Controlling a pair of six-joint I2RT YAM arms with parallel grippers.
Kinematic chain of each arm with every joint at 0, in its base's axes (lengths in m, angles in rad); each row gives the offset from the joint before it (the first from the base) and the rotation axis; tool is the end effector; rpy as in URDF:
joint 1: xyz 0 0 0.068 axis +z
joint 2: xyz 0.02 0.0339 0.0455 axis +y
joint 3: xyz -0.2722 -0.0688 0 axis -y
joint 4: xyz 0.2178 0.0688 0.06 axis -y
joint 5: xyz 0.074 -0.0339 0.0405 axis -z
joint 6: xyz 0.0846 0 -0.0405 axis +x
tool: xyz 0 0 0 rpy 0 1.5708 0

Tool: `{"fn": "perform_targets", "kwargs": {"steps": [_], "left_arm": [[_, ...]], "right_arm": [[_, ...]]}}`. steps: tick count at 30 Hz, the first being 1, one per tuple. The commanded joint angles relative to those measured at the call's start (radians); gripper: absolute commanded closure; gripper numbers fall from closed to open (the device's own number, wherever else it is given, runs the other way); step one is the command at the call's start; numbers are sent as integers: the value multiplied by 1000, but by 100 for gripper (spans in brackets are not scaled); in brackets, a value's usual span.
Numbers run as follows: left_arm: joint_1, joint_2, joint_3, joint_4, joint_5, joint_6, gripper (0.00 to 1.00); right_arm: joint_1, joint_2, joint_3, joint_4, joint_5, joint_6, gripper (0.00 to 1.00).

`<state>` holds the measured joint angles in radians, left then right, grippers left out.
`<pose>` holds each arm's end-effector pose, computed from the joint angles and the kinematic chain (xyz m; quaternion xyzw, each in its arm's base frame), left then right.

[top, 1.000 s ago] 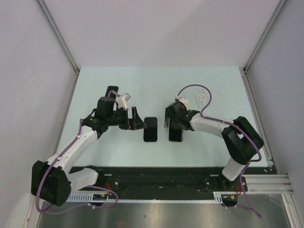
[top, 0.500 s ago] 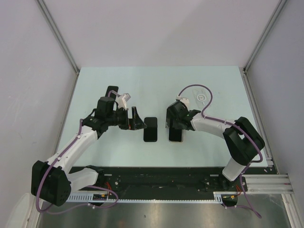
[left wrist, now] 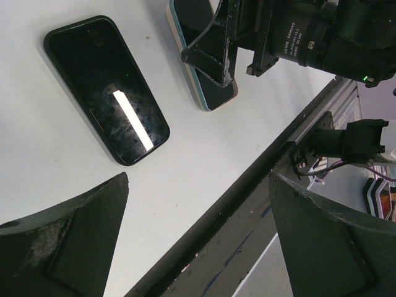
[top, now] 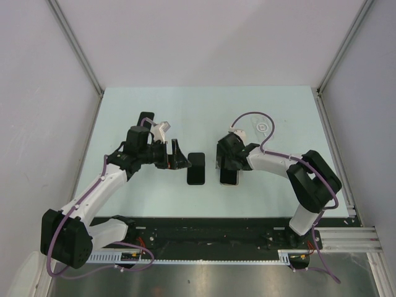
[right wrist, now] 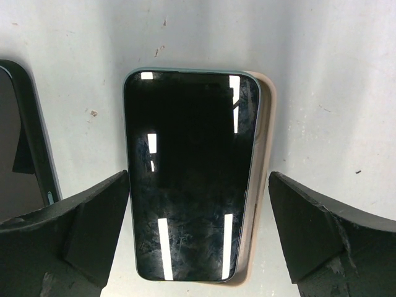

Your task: Put the phone into the phone case

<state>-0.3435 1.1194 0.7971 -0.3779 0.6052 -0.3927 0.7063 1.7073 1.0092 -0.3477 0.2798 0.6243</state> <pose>0.2066 -0.1250 0.2538 0.1043 0.8684 -0.3970 0.2783 0.2741 0.2031 0.1547 -0.0030 0.9570 0.0527 0.2853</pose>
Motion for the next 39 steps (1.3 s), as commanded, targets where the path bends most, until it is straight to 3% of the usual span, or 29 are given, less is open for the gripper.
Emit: {"fn": "perform_targets", "kwargs": {"steps": [1,12,21,25,29,32,39], "left_arm": [[6,-6,5,20,15,3,2],[8,-4,5,22,13,3,2],[8,-7,5,20,2,6,2],[6,-6,5,10,-18,15,2],[1,-9,5,13,-36,17,3],[-28,-10,5,23,-53,6,7],[-166,77,42,57,-91,-52,15]], "right_arm": [[-4,11,35,-14,-2,-8,4],[1,-23,-12,21,-44,-43,32],[54,-60,-92,67,-99,-9,36],[102,-103,-113,49,-87,52,30],[113,-196,-123,7,-68,68,9],[108,-259,-127,-36,-28,55,0],[6,-468,-234,-1,-144,31,0]]}}
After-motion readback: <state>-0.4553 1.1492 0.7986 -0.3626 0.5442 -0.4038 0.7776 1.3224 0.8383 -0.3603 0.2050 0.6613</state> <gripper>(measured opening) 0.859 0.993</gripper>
